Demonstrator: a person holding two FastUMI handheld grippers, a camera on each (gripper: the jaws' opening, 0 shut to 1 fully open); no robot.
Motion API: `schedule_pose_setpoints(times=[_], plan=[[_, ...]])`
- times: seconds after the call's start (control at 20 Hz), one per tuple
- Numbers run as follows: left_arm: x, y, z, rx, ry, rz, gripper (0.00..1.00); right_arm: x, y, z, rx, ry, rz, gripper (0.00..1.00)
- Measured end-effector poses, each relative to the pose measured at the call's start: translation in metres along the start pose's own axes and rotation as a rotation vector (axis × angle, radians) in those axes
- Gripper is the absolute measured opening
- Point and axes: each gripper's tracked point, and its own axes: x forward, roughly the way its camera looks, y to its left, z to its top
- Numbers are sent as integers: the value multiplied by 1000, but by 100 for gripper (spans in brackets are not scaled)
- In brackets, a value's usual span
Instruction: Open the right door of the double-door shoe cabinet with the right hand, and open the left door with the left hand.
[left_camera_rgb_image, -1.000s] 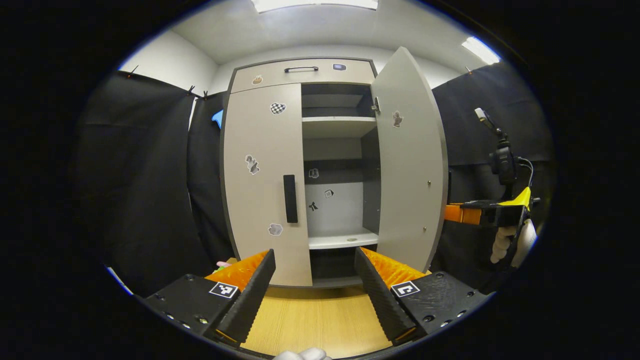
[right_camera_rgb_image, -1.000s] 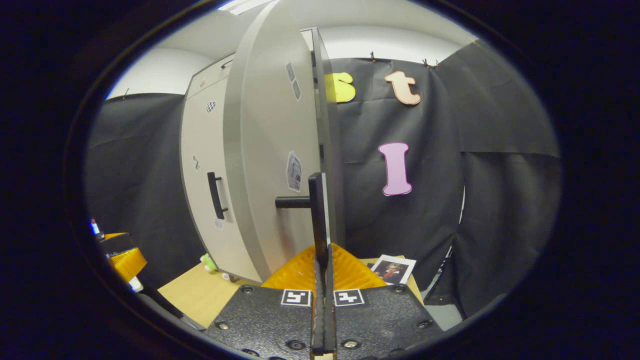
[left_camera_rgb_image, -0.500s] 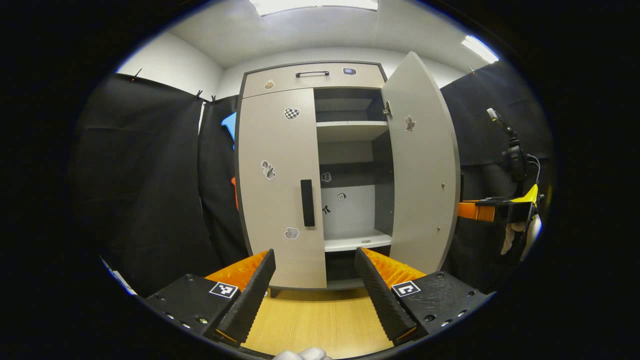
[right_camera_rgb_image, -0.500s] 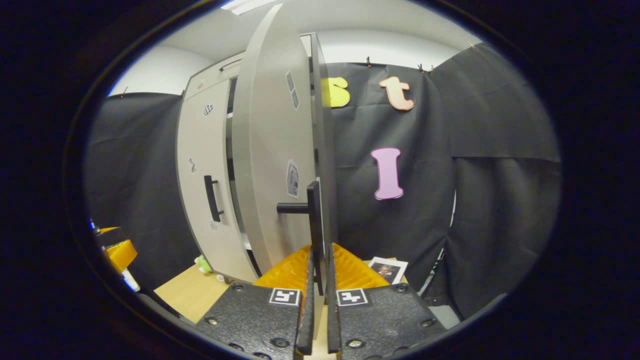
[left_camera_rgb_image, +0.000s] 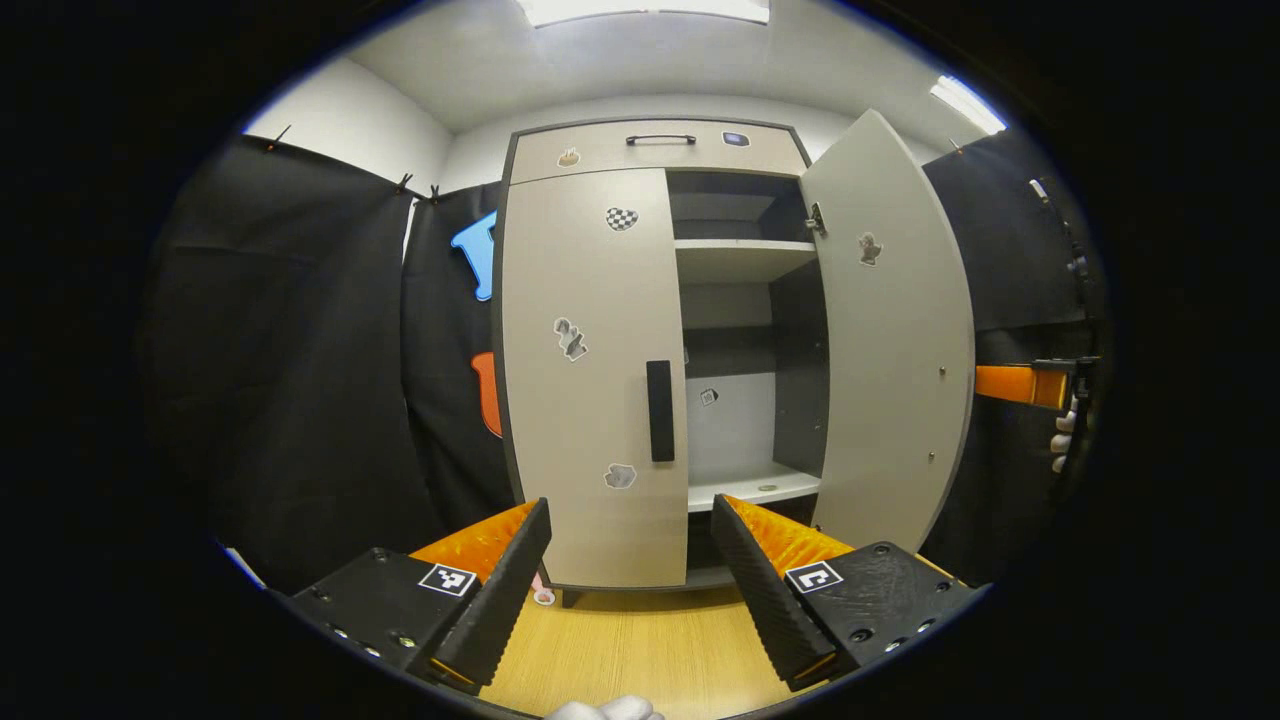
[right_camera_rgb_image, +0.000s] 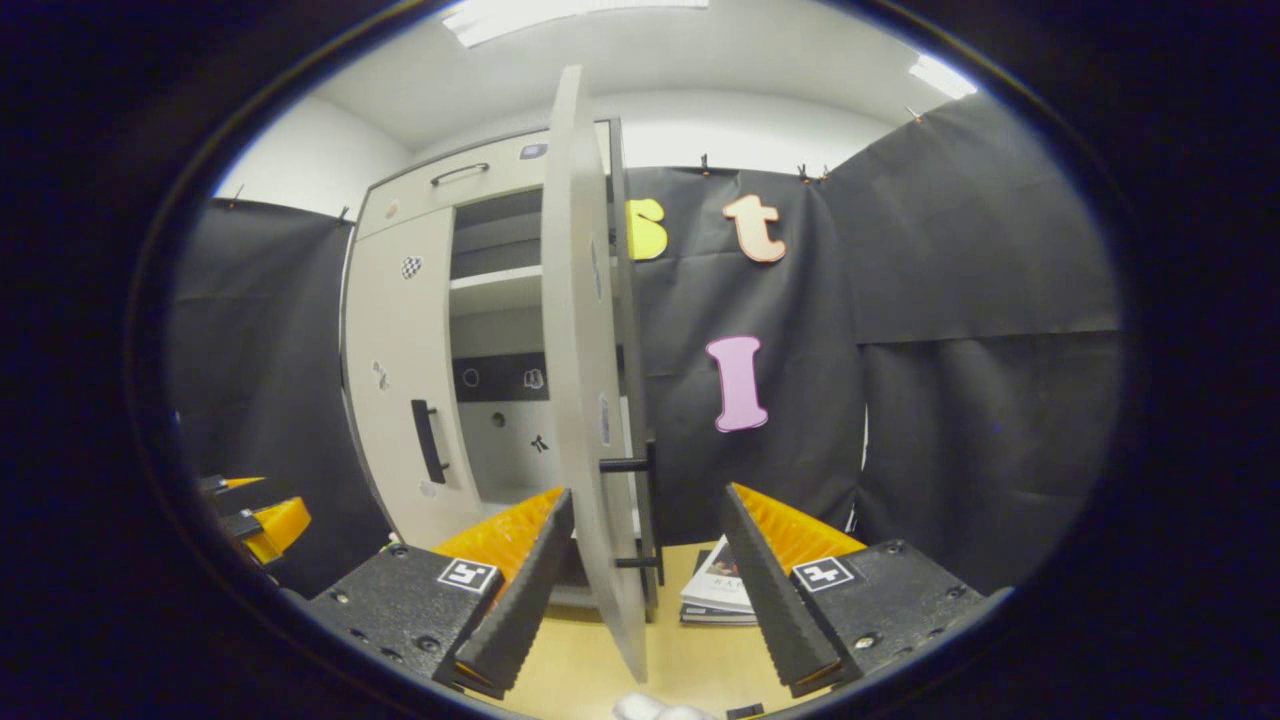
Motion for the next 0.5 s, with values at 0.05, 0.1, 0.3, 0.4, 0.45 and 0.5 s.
schedule_pose_setpoints(times=[0.05, 0.1, 0.3, 0.4, 0.45, 0.5], plan=[[3, 5, -1, 7, 0, -2, 96, -4, 9, -4, -3, 7, 2, 93], [7, 10, -1, 13, -2, -4, 96, -9, 19, -8, -3, 7, 3, 92], [21, 23, -6, 8, -1, -30, 96, -21, 60, -33, -8, 0, -10, 95], [27, 28, -8, 10, 1, -43, 96, -24, 83, -49, -6, 1, -12, 95], [30, 30, -10, 13, 1, -49, 96, -26, 96, -57, -1, 8, 3, 95], [34, 32, -11, 15, 0, -53, 96, -27, 106, -67, -5, 29, 12, 95]])
